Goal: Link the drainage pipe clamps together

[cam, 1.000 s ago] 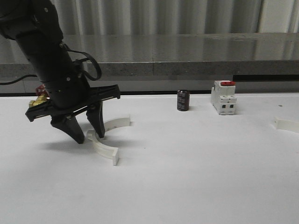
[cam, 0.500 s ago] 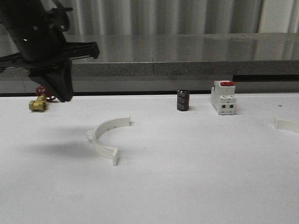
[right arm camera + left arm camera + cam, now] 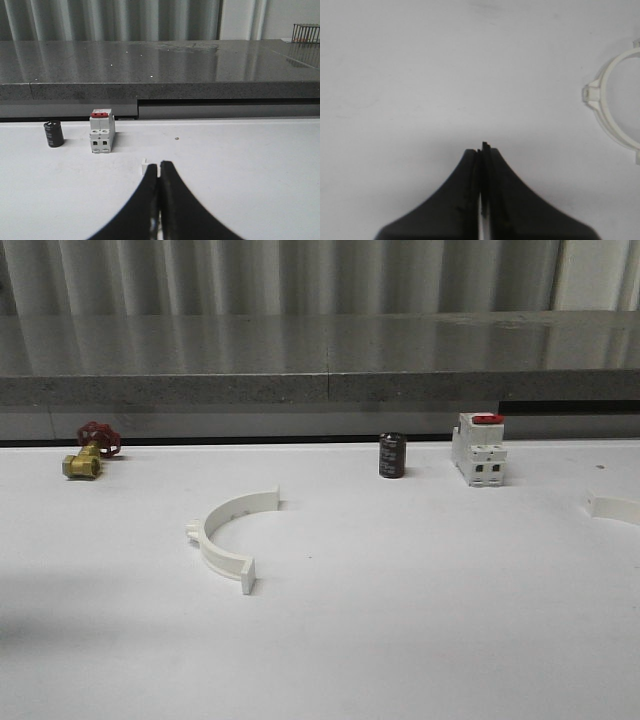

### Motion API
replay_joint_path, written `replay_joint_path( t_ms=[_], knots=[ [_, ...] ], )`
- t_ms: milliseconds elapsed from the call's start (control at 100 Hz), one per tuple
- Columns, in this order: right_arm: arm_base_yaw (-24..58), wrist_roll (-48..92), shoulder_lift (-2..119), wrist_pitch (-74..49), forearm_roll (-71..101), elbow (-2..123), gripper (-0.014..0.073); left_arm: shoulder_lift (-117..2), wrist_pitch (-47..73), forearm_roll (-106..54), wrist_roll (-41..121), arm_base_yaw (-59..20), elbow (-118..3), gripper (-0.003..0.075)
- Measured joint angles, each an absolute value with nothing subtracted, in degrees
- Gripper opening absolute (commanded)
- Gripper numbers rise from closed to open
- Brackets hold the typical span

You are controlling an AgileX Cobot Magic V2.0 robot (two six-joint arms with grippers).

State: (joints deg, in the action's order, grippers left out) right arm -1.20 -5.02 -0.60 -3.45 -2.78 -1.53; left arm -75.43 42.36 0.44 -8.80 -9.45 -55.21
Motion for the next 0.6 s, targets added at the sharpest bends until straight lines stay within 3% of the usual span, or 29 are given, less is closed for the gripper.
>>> replay_joint_path(
  t_ms=[600],
  knots=[
    [-1.2, -5.0, -0.6, -3.3, -2.8, -1.5, -0.0015, -35.9, 35.1, 2.5, -8.8, -5.3, -31.4, -0.0021]
  ],
)
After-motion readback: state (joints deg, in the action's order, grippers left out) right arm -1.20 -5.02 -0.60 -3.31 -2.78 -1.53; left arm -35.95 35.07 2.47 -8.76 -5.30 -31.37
